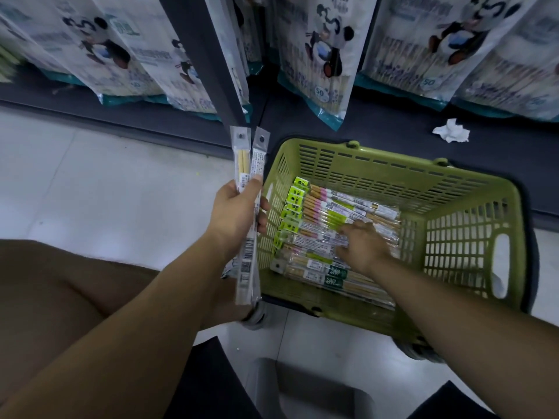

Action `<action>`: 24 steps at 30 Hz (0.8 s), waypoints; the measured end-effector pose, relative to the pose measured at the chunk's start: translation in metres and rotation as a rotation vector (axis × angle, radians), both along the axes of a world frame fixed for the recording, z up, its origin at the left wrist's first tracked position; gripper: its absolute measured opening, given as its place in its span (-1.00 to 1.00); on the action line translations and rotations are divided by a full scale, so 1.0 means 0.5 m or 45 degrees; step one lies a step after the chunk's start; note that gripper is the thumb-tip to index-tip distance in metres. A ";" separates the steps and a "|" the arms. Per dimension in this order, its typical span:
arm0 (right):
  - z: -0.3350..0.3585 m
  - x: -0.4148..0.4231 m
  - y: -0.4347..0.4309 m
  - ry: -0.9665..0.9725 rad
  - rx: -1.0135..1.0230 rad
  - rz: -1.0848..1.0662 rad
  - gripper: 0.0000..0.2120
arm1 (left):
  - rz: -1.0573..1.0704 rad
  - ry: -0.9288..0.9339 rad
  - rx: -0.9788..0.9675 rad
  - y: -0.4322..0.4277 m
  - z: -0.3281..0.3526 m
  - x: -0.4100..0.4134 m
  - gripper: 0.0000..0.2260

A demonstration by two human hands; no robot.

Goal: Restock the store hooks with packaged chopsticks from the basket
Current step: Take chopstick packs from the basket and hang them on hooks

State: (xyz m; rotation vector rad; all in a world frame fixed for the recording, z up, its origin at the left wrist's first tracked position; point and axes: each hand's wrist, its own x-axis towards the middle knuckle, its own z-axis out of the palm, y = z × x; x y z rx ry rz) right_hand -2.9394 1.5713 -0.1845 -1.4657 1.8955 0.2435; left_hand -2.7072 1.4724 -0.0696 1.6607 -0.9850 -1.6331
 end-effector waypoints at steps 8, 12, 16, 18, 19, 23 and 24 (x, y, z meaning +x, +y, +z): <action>-0.026 0.026 -0.001 0.076 -0.088 0.134 -0.72 | 0.001 0.016 -0.017 -0.003 -0.008 -0.008 -0.80; -0.025 0.025 0.006 0.077 -0.131 0.215 -0.73 | -0.003 0.024 -0.026 -0.004 -0.010 -0.006 -0.80; -0.028 0.031 0.019 0.073 -0.114 0.272 -0.79 | -0.007 0.027 -0.020 -0.005 -0.009 -0.008 -0.80; -0.026 0.033 0.021 0.071 -0.102 0.261 -0.76 | -0.007 0.021 -0.016 -0.006 -0.009 -0.009 -0.81; -0.025 0.034 0.021 0.072 -0.104 0.250 -0.74 | -0.009 0.017 -0.015 -0.006 -0.009 -0.009 -0.81; -0.021 0.037 0.015 0.069 -0.072 0.226 -0.73 | -0.011 0.009 -0.012 -0.007 -0.007 -0.010 -0.81; -0.020 0.037 0.013 0.066 -0.050 0.226 -0.74 | -0.010 0.007 -0.009 -0.007 -0.006 -0.011 -0.81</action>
